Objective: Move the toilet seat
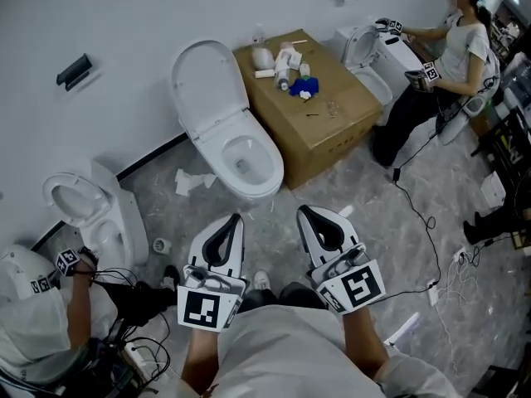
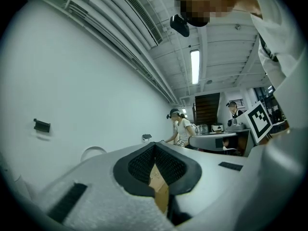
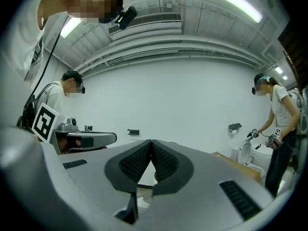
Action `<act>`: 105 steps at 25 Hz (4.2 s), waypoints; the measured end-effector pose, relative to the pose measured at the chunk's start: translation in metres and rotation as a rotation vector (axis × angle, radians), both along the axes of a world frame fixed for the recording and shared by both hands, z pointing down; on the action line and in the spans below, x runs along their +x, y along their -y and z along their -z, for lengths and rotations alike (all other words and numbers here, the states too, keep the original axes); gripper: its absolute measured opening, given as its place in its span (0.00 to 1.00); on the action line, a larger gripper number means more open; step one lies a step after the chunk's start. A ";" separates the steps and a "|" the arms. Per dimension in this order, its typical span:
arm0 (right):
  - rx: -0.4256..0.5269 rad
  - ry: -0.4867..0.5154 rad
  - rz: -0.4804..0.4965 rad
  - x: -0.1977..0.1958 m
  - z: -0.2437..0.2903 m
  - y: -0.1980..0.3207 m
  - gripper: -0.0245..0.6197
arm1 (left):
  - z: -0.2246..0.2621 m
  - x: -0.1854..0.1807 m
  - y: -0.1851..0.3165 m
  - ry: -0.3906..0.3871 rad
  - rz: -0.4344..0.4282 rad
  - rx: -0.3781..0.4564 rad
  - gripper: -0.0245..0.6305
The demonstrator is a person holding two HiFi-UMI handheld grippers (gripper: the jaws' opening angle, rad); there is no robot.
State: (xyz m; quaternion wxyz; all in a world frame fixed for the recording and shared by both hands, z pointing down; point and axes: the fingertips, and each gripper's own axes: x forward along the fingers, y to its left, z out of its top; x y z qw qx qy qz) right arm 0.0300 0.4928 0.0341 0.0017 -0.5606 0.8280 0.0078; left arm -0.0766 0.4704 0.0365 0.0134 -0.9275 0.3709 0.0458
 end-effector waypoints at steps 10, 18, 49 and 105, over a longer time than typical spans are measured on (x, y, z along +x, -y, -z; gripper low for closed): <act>-0.014 -0.004 -0.025 0.009 -0.006 0.058 0.06 | -0.006 0.011 0.060 0.006 -0.016 -0.008 0.05; -0.038 -0.001 0.007 0.033 -0.013 0.113 0.06 | -0.012 0.032 0.111 0.024 0.020 -0.026 0.05; -0.077 0.008 0.181 0.088 -0.033 0.245 0.06 | -0.032 0.097 0.232 0.056 0.147 -0.054 0.05; -0.505 -0.015 0.208 0.082 -0.380 0.427 0.07 | -0.396 0.085 0.407 0.099 0.142 -0.516 0.08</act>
